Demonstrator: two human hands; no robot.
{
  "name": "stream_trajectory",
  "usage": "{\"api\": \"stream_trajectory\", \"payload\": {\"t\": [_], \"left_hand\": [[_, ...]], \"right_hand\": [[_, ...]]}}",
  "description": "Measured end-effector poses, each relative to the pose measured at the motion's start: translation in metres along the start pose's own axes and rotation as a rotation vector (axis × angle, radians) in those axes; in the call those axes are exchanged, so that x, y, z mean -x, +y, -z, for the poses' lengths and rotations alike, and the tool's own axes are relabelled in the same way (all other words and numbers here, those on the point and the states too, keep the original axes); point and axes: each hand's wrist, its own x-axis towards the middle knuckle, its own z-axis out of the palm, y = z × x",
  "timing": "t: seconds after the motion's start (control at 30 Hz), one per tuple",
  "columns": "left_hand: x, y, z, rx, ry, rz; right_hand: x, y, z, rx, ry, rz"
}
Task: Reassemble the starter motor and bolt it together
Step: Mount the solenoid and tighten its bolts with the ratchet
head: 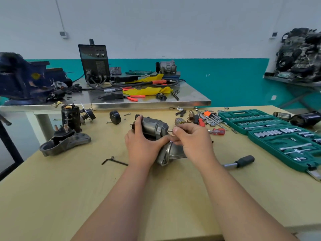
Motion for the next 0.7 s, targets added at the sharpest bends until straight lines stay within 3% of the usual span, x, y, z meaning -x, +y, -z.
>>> {"api": "stream_trajectory", "payload": {"t": [0.23, 0.47, 0.7], "left_hand": [[0.000, -0.013, 0.002, -0.058, 0.015, -0.011], [0.003, -0.015, -0.001, -0.095, 0.084, -0.005], [0.011, -0.009, 0.006, -0.078, 0.105, -0.016]], "right_hand": [[-0.004, 0.013, -0.007, 0.163, 0.049, 0.028], [0.002, 0.012, -0.021, 0.073, 0.191, 0.008], [0.002, 0.012, -0.020, 0.126, 0.190, 0.034]]}}
